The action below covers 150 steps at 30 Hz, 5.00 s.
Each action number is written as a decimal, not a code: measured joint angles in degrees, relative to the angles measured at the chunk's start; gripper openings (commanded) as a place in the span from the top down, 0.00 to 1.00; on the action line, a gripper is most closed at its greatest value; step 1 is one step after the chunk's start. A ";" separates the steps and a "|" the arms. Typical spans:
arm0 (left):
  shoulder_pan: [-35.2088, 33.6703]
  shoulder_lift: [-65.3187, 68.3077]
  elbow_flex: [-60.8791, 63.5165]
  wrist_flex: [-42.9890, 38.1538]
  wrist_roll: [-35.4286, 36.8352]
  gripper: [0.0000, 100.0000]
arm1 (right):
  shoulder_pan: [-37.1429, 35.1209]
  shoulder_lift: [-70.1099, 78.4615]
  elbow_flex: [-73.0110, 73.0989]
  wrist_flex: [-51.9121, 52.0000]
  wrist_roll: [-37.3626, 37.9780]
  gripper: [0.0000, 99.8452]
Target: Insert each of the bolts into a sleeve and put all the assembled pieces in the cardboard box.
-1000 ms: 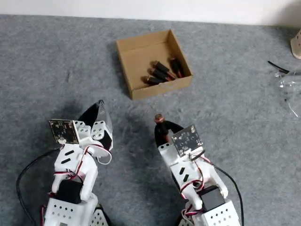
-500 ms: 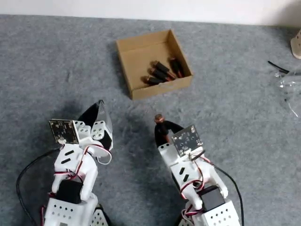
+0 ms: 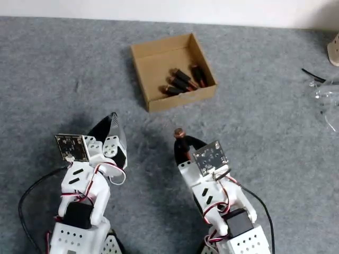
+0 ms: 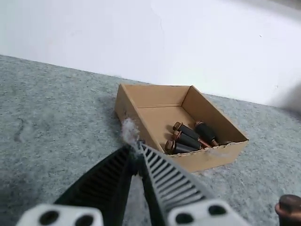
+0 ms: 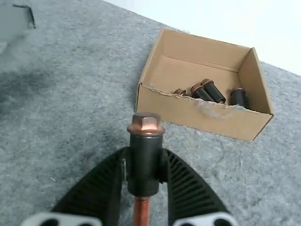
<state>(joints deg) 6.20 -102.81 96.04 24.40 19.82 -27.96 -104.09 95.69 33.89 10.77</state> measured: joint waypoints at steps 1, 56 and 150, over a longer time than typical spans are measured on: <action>0.00 0.00 0.00 0.00 0.00 0.99 | 0.00 0.00 0.00 0.00 0.00 1.00; 0.00 0.00 0.00 0.79 -7.03 0.99 | 0.00 68.04 -51.69 -3.34 2.99 1.00; 0.00 0.00 0.00 0.79 -13.01 0.99 | 16.53 97.41 -107.78 32.44 3.52 0.82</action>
<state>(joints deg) 6.20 -102.81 96.04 25.19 6.81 -11.43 -6.68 -12.09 66.33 14.29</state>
